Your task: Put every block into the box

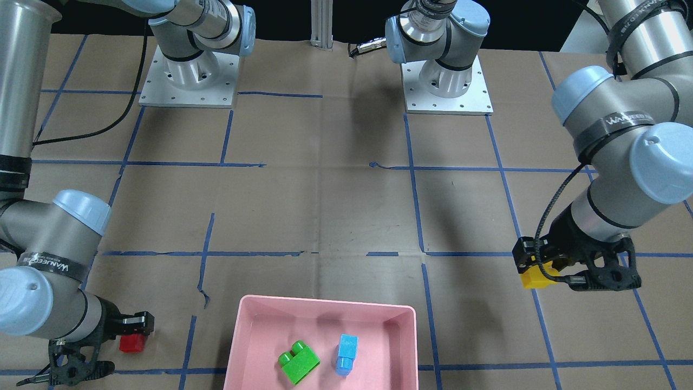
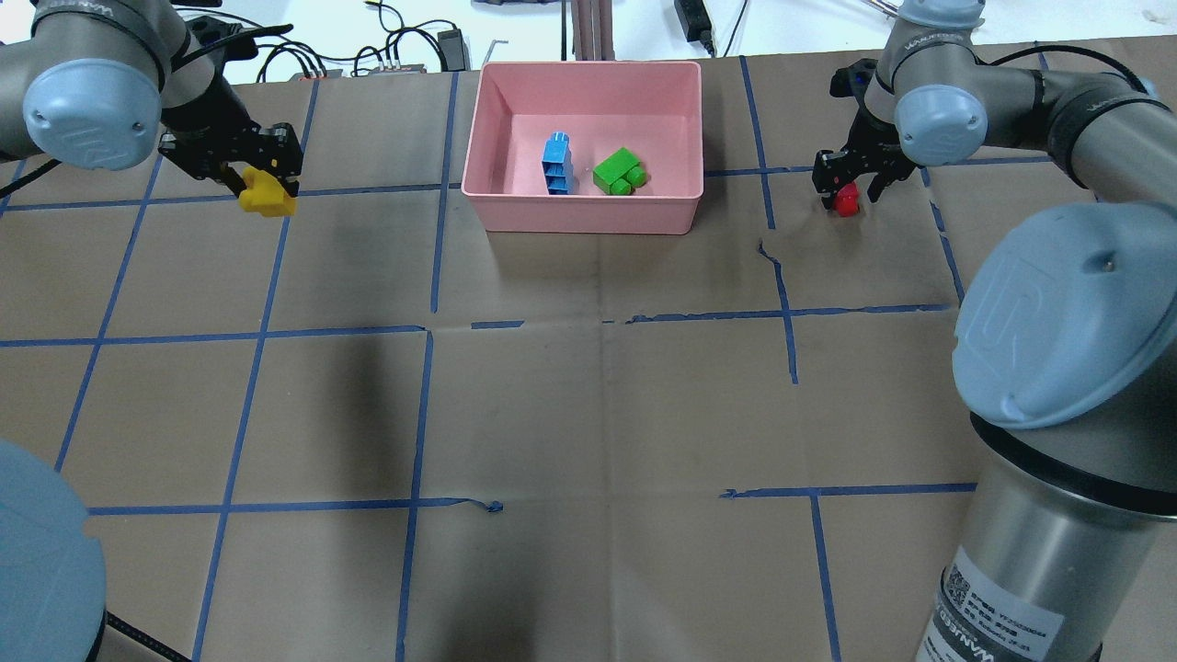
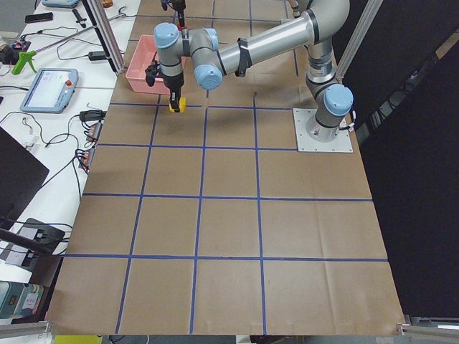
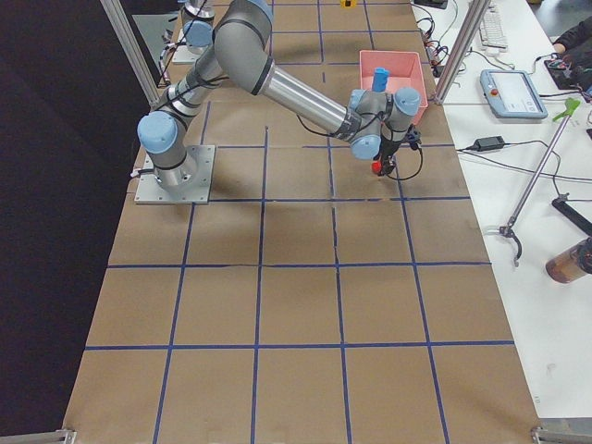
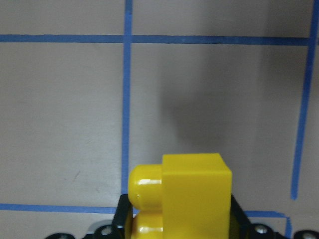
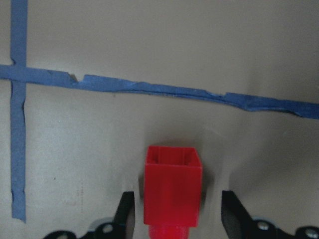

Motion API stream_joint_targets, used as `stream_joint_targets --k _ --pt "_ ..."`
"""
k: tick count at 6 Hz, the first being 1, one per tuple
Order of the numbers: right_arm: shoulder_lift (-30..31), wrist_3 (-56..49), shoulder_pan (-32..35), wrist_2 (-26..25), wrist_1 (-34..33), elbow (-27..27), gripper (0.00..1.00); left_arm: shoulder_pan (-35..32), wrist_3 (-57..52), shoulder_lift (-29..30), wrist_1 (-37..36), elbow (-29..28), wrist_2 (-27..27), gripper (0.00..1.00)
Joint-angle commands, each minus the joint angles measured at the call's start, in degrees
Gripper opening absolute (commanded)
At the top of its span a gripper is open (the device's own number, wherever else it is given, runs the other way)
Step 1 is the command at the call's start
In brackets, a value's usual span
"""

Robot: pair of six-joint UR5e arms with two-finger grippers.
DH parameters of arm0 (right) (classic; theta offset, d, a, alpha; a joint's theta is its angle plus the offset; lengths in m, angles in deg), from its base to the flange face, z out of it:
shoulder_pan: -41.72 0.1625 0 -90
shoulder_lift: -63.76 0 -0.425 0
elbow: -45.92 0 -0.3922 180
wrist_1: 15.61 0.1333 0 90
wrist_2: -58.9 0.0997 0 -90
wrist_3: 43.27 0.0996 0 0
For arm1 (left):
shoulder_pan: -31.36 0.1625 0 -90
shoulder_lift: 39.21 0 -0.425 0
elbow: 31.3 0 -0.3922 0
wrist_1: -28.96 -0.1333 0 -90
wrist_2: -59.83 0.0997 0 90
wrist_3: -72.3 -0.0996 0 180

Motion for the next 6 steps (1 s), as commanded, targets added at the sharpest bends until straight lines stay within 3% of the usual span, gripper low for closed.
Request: stream_joint_targets --k 1,3,4,6 --pt "0.09 1.3 0.0 0.06 -0.07 0.02 0.45 -5.31 2.84 0.78 1.21 -3.58 -0.59 0.24" --pt "0.18 1.47 0.0 -0.03 0.01 0.11 0.22 -8.13 3.01 7.17 2.36 -12.08 -5.14 0.26" --pt "0.35 1.39 0.0 0.06 0.01 0.37 0.19 -11.46 3.71 10.08 5.41 -18.49 -4.55 0.28" --pt "0.53 1.21 0.0 -0.21 3.41 6.4 0.19 -14.72 11.87 13.44 8.16 -24.07 -4.81 0.29"
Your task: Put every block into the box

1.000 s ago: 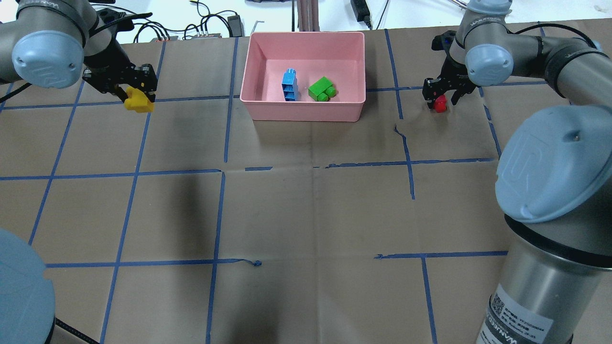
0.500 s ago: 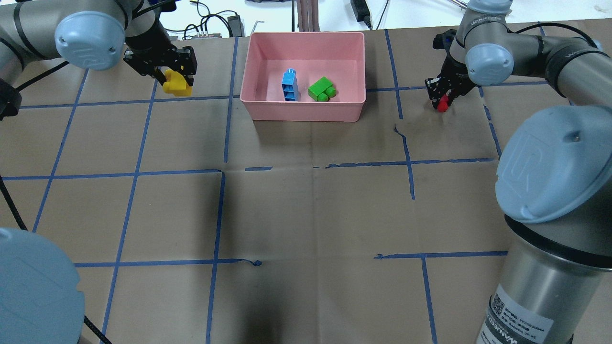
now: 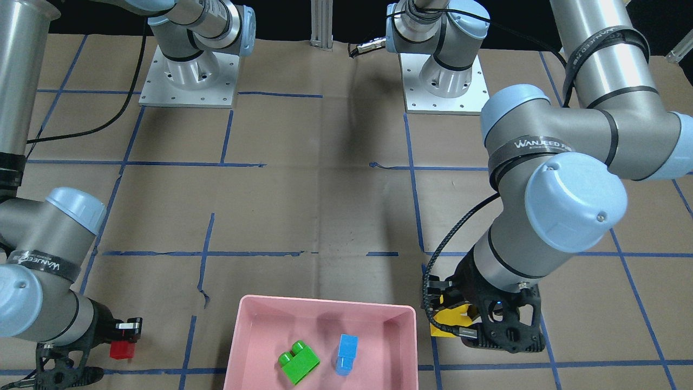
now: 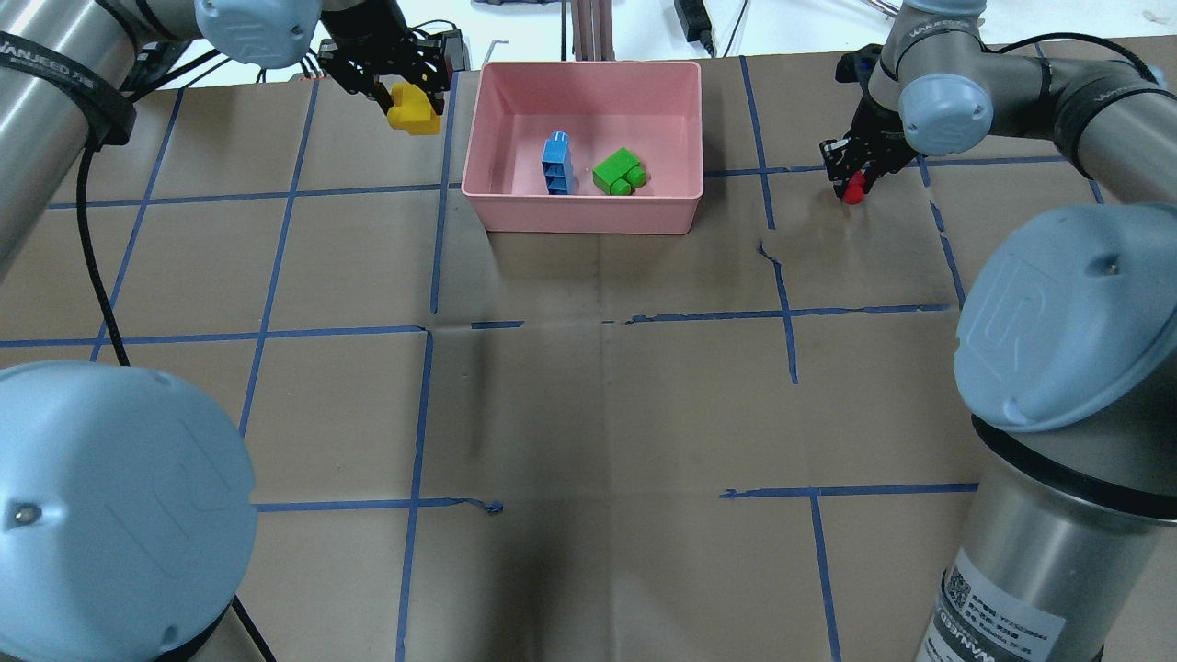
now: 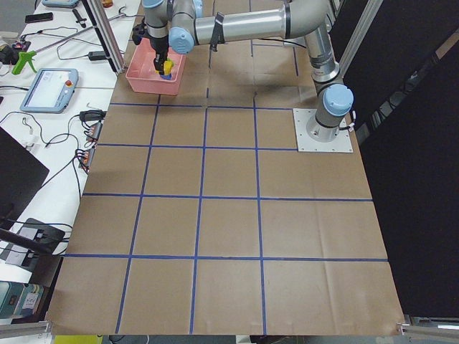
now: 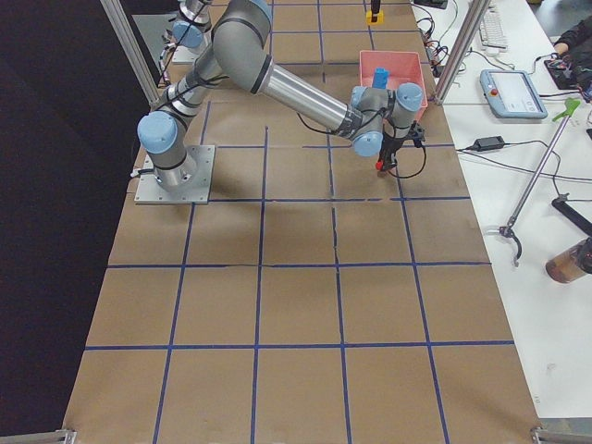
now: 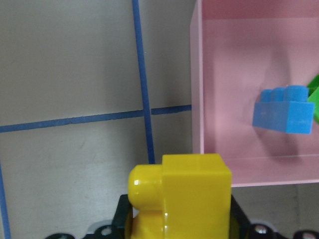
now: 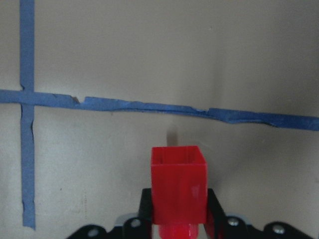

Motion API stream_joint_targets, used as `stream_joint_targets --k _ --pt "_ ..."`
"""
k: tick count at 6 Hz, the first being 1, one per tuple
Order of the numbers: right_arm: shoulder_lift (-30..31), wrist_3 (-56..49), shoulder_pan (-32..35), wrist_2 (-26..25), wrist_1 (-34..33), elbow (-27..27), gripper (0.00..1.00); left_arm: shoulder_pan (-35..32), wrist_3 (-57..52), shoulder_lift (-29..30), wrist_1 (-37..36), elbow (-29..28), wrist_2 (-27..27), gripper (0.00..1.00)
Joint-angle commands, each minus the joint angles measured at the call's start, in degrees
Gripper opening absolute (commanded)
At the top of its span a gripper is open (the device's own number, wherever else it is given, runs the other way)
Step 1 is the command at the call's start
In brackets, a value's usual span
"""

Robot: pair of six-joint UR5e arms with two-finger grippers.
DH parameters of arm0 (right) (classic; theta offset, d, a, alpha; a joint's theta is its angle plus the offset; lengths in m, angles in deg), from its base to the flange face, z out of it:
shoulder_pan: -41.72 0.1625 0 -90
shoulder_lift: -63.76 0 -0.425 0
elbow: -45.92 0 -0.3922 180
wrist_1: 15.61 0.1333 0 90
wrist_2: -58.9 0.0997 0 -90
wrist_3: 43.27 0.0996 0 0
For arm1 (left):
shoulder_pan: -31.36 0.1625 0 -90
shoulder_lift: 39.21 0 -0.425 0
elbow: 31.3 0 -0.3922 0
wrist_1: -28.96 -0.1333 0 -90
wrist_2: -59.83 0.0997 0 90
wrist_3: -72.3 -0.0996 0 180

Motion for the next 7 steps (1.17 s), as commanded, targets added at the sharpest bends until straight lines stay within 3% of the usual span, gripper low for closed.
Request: stream_joint_targets --k 1,3,5,7 --pt "0.49 -0.47 0.0 -0.13 8.08 7.71 0.19 -2.82 6.57 2.82 1.08 -3.46 -0.5 0.28" --pt "4.51 -0.13 0.0 -0.83 17.42 12.22 0.19 -4.58 9.58 11.83 0.03 -10.81 -0.68 0.28" --pt "8.3 0.84 0.0 -1.1 22.18 12.32 0.19 -4.76 8.63 15.75 -0.14 -13.76 -0.16 0.29" --pt "8.31 3.29 2.27 -1.89 22.55 12.32 0.18 -4.76 10.27 15.76 -6.27 -13.06 0.02 0.54"
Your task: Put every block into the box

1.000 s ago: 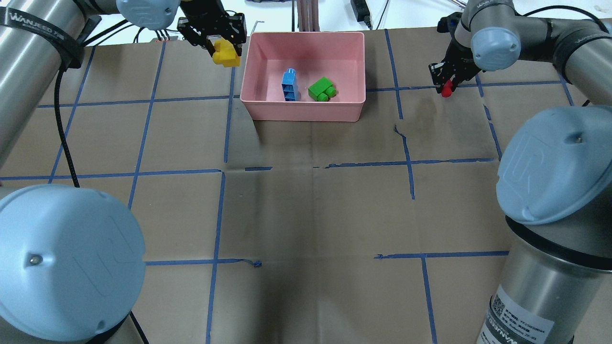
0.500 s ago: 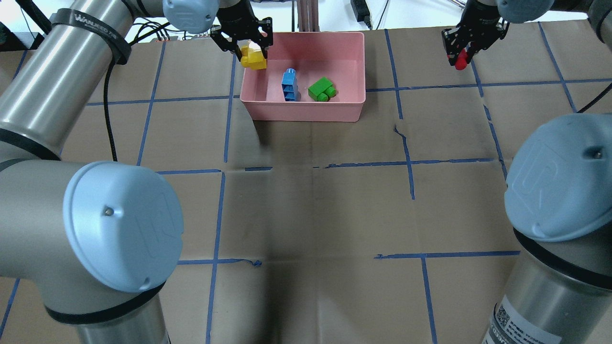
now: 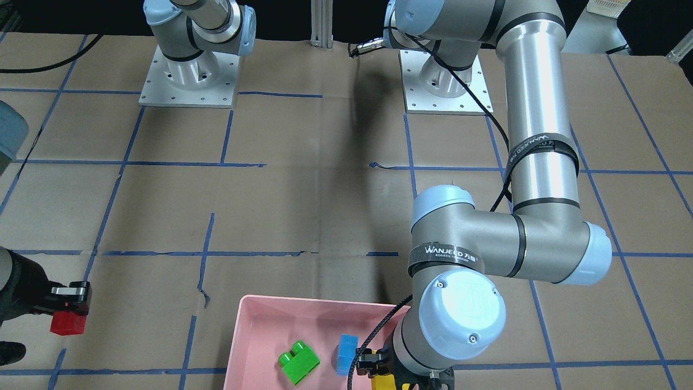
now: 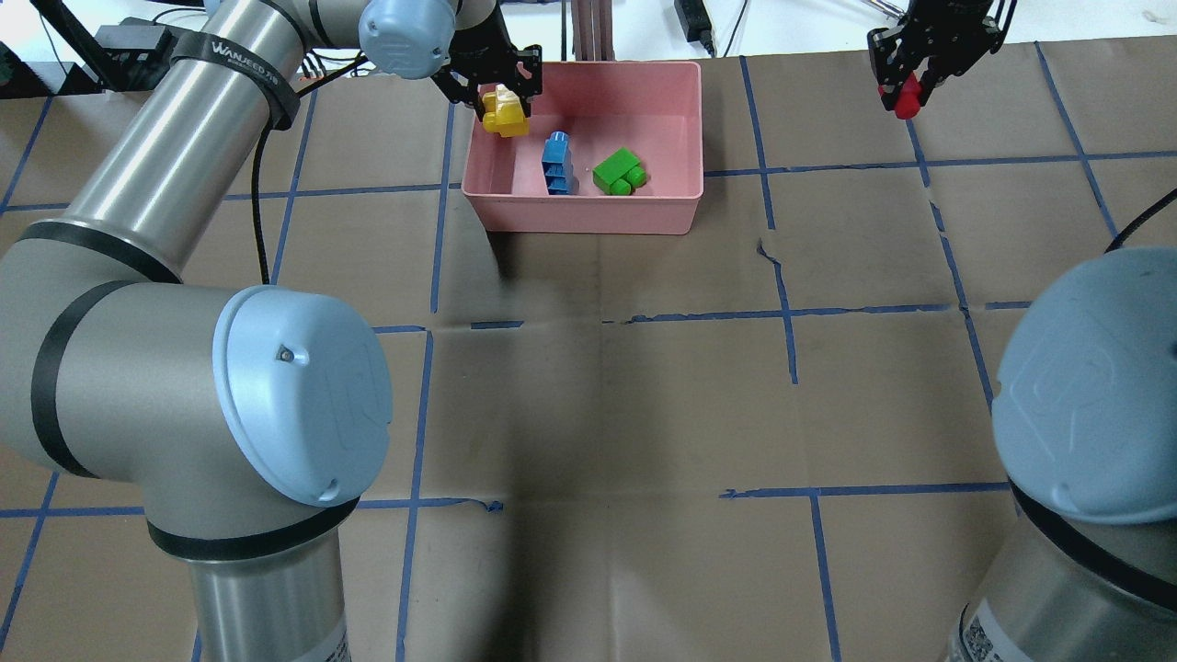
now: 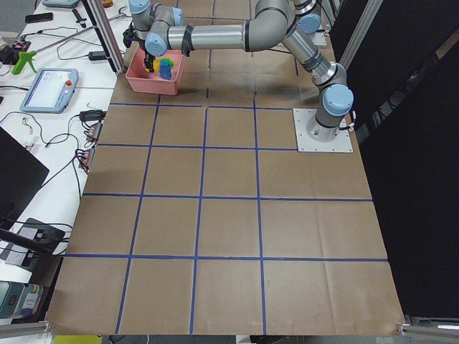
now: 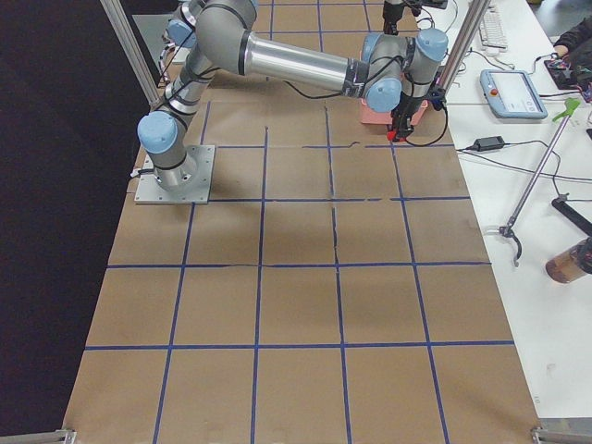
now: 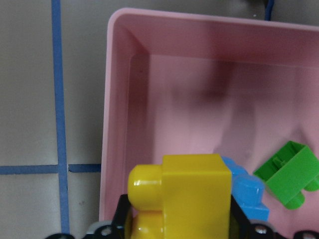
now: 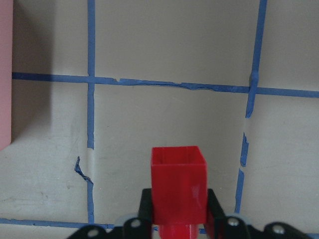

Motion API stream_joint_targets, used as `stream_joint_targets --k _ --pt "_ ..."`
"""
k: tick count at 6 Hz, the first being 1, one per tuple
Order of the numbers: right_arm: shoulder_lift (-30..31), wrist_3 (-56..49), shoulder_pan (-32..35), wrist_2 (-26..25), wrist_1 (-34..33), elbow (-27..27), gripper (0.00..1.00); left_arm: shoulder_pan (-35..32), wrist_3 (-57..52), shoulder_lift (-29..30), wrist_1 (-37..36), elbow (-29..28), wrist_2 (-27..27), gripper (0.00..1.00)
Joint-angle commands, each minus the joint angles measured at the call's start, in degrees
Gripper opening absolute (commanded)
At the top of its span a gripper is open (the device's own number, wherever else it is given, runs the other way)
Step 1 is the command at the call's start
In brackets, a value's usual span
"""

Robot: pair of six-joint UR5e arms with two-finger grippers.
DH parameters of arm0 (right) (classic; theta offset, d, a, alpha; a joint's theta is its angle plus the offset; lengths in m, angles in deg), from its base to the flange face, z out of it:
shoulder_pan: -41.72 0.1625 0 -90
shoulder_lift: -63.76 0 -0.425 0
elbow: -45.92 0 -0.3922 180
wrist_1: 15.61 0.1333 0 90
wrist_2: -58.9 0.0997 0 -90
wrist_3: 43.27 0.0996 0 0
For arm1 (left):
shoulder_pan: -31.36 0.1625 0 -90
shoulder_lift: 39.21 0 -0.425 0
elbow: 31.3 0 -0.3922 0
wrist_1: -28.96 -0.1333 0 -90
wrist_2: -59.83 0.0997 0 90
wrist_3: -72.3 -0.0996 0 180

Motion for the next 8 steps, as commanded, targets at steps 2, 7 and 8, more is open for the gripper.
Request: stream_joint_targets --k 2,7,8 --pt "-0.1 3.97 2.92 -1.48 0.11 0.02 0.18 -0.01 3.96 -1.42 -2.77 2.98 -0.39 0.6" --pt "-0.28 3.98 2.83 -1.4 0.02 0.02 0.18 0.42 -2.56 -4.48 -3.48 4.65 -3.73 0.92" --pt "-0.28 6.5 3.27 -0.7 0.11 0.02 0.18 0.95 -14.63 -10.07 0.18 8.22 -2.6 0.93"
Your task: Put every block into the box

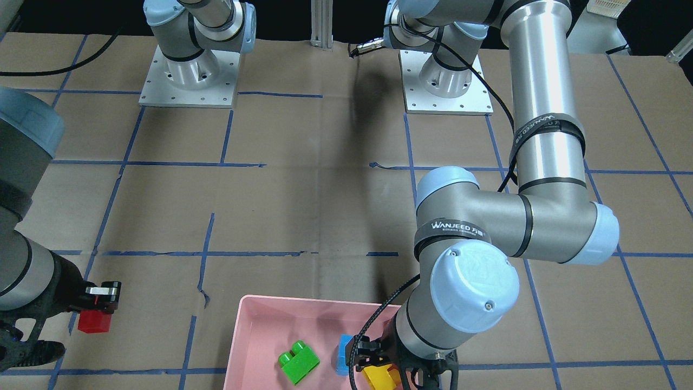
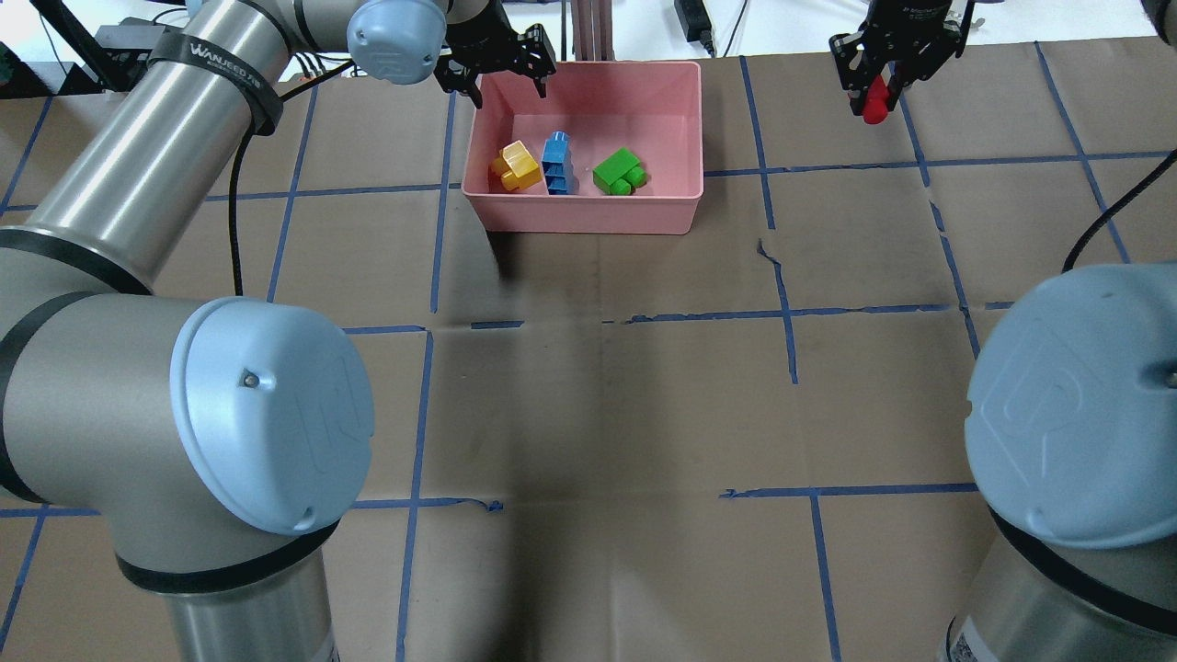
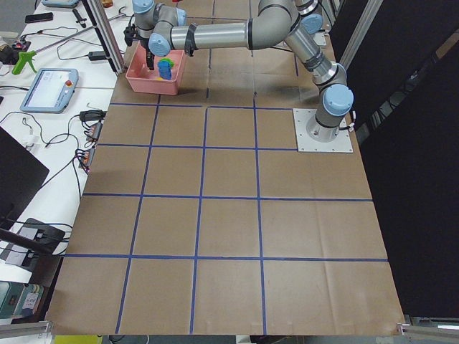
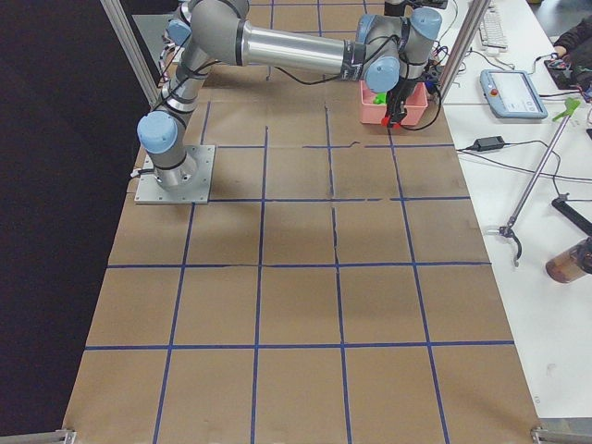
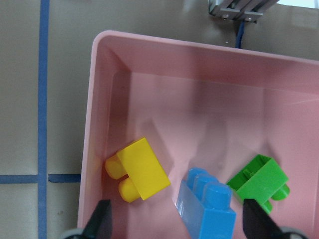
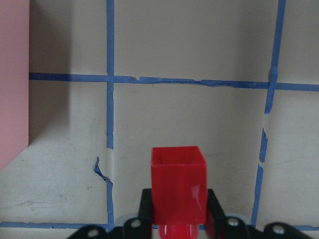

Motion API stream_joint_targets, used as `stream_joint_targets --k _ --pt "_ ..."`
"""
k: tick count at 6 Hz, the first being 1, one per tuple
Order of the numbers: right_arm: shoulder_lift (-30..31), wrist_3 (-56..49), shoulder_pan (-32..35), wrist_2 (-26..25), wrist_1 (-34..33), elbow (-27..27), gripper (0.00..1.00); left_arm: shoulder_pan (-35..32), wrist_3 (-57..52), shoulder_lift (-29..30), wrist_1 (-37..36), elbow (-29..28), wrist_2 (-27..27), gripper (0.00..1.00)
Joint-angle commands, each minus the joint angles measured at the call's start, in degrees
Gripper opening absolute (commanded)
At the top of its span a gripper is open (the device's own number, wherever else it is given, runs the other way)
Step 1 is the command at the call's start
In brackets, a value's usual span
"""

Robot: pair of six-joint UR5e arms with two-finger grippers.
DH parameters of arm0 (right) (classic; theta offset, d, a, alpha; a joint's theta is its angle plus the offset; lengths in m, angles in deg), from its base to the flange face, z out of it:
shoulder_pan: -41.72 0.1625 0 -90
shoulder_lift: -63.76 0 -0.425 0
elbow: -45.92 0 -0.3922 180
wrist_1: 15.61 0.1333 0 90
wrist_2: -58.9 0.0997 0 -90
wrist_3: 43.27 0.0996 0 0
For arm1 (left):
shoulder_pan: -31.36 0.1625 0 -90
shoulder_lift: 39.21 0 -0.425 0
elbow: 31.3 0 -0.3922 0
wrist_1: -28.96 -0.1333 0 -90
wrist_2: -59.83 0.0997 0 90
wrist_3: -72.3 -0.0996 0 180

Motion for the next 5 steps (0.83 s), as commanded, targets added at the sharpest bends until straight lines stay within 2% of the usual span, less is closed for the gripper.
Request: stream_joint_targets --k 1,2,3,4,5 --pt "-0.17 6.91 4.23 0.51 -0.91 0.09 0.18 3.94 -10.38 -10.29 3.88 8.69 1.44 0.93" --pt "-1.74 14.36 8.53 0.51 -1.62 1.74 0.18 5.72 -10.48 -18.79 4.67 17.45 1.63 0.93" --pt "-5.24 19.83 12.14 0.69 -1.63 6.8 0.18 5.91 -10.48 -26.44 3.81 26.16 1.71 0.93" --pt "-10.41 25.62 15.83 0.78 -1.71 12.51 0.18 6.95 -10.48 -31.04 5.72 30.51 7.37 0.93" --pt "-14.98 29.6 17.52 2.34 -1.97 16.66 0.18 7.31 -10.48 -33.0 13.39 30.12 8.82 0.93"
